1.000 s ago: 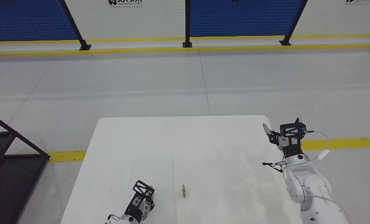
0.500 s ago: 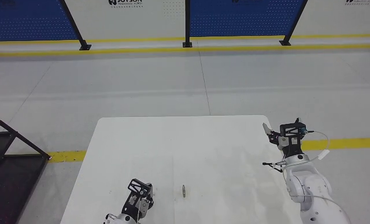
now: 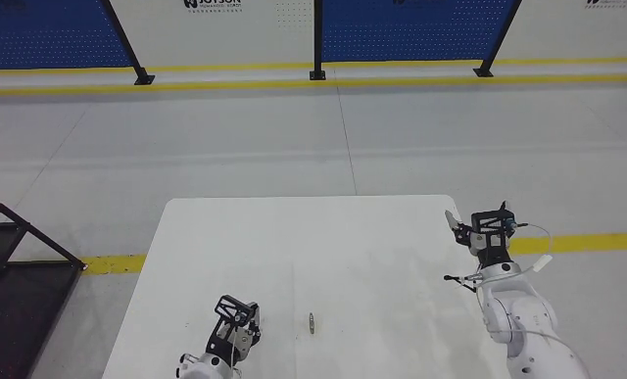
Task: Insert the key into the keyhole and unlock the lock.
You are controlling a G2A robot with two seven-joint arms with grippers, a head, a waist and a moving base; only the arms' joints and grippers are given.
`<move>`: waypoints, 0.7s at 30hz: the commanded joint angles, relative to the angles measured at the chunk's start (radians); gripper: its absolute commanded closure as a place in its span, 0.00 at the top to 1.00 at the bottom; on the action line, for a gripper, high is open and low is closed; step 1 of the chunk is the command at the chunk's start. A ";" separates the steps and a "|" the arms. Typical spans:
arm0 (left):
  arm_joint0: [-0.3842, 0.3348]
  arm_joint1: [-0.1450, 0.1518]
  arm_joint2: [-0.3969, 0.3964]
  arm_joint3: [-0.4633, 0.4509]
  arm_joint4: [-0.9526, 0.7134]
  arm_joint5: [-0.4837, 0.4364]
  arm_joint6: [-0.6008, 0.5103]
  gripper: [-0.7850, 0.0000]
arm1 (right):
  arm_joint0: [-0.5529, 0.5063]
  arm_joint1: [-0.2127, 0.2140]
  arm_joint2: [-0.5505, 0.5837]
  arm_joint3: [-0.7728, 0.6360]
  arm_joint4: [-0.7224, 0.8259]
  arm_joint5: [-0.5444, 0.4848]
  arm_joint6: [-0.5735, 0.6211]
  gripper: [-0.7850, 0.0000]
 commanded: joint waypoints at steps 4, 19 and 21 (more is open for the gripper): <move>0.041 0.006 -0.023 0.048 -0.053 -0.094 0.236 0.00 | -0.083 0.000 -0.062 -0.048 -0.130 -0.041 -0.034 1.00; 0.114 0.034 -0.160 0.159 -0.129 -0.364 0.614 0.00 | -0.252 -0.011 -0.380 -0.101 -0.549 -0.045 -0.121 1.00; 0.117 0.035 -0.168 0.157 -0.135 -0.374 0.617 0.00 | -0.253 -0.015 -0.417 -0.102 -0.566 -0.037 -0.118 1.00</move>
